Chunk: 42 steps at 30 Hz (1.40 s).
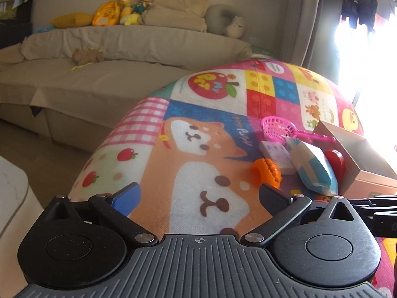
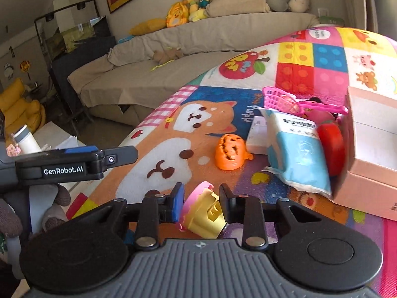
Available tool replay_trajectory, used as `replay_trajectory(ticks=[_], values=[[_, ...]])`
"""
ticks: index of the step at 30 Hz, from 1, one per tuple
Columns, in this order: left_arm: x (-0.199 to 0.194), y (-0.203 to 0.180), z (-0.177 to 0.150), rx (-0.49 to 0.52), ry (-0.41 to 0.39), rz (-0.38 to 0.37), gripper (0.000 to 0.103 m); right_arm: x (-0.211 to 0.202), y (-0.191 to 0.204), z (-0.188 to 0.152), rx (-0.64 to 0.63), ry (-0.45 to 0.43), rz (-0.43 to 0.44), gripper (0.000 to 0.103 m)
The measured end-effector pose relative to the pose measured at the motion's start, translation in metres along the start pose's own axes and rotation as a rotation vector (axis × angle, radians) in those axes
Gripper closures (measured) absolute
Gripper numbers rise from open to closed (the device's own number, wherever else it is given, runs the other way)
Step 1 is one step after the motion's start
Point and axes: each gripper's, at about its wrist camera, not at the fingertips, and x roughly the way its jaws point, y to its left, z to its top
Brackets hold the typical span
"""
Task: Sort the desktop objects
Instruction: 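Reach the right tool to the pink-lidded cupcake toy and grasp it, then grasp the orange pumpkin toy with the left tool while the right tool holds the cupcake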
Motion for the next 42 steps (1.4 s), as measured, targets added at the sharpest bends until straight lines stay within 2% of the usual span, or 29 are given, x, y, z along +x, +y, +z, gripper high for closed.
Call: replay_trajectory(ticks=[3, 5, 8, 10, 12, 15, 17, 20, 23, 26, 28, 29, 33, 36, 42], values=[[0.004, -0.014, -0.004, 0.036, 0.015, -0.039, 0.0, -0.019, -0.038, -0.007, 0.136, 0.018, 0.014, 0.073], [0.008, -0.025, -0.007, 0.064, 0.024, -0.062, 0.0, -0.03, -0.061, -0.014, 0.206, 0.009, -0.021, 0.073], [0.013, -0.04, -0.01, 0.109, 0.033, -0.086, 0.0, -0.041, -0.078, -0.024, 0.243, -0.016, -0.083, 0.071], [0.019, -0.051, -0.007, 0.145, 0.01, -0.091, 0.0, -0.05, -0.083, -0.029, 0.247, -0.048, -0.104, 0.064], [0.028, -0.058, -0.002, 0.17, -0.014, -0.082, 0.0, -0.06, -0.083, -0.034, 0.217, -0.096, -0.169, 0.04], [0.052, -0.071, 0.01, 0.221, -0.008, -0.104, 0.0, -0.07, -0.08, -0.042, 0.132, -0.159, -0.312, 0.022], [0.066, -0.081, 0.013, 0.27, 0.009, -0.146, 0.0, -0.073, -0.082, -0.047, 0.112, -0.161, -0.367, 0.017], [0.086, -0.094, 0.016, 0.328, 0.034, -0.146, 0.001, -0.071, -0.091, -0.055, 0.138, -0.134, -0.389, 0.015], [0.098, -0.097, 0.018, 0.297, 0.09, -0.188, 0.001, -0.069, -0.098, -0.061, 0.175, -0.123, -0.393, 0.015], [0.099, -0.095, 0.015, 0.255, 0.161, -0.277, 0.001, -0.071, -0.099, -0.061, 0.181, -0.151, -0.399, 0.002], [0.092, -0.093, 0.012, 0.231, 0.185, -0.354, 0.001, -0.071, -0.098, -0.061, 0.176, -0.149, -0.391, 0.002], [0.088, -0.092, 0.011, 0.23, 0.18, -0.368, 0.001, -0.071, -0.098, -0.061, 0.175, -0.15, -0.393, 0.002], [0.078, -0.086, 0.015, 0.288, 0.094, -0.305, 0.001, -0.07, -0.099, -0.06, 0.181, -0.146, -0.397, 0.002], [0.093, -0.076, 0.025, 0.226, 0.133, -0.27, 0.001, -0.069, -0.097, -0.06, 0.178, -0.143, -0.399, 0.002], [0.108, -0.085, 0.021, 0.149, 0.207, -0.335, 0.012, -0.068, -0.098, -0.06, 0.184, -0.14, -0.408, 0.001]])
